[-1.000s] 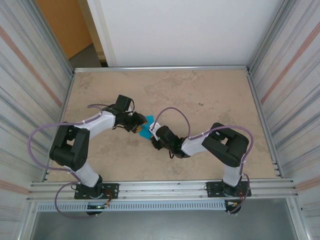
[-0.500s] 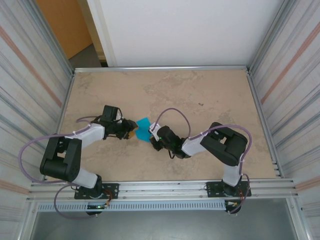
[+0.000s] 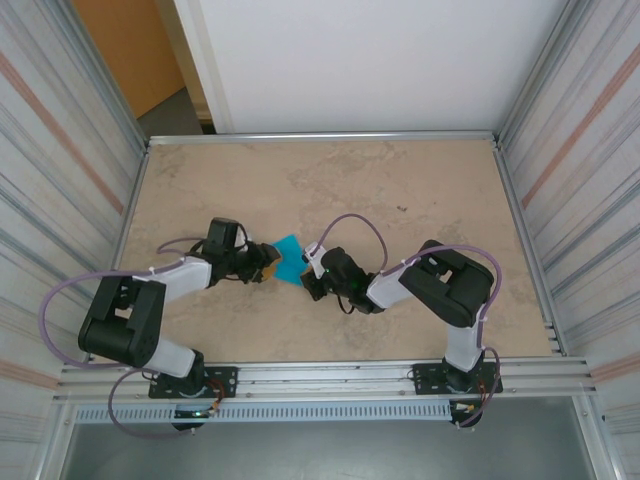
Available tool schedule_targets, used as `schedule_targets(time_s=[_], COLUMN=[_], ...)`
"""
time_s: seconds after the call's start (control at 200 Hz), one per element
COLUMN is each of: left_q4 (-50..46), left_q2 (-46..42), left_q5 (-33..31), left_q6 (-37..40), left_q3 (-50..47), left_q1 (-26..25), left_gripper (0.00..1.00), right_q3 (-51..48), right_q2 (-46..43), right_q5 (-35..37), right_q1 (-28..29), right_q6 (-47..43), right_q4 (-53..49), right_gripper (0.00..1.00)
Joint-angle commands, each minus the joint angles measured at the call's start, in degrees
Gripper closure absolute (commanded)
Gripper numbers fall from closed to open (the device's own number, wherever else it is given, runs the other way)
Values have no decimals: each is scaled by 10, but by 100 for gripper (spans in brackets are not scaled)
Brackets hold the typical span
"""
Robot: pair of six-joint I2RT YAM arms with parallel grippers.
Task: Fold a paper plane with a square sheet of paper (pick it up from the middle)
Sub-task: Fourth fold the wing at the center of the table.
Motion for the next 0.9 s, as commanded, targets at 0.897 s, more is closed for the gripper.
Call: schedule_targets(time_s=[0.897], left_q4=[-36], left_q2=[83], left_q5=[-10], left_q6=[51], left_q3=[35], left_q1=[-35], left_gripper=[59], right_q3=[42], right_q2=[-10], right_q5=[-39], right_q1=[-15], right_q6=[42], right_q4=[-91], right_gripper=[72])
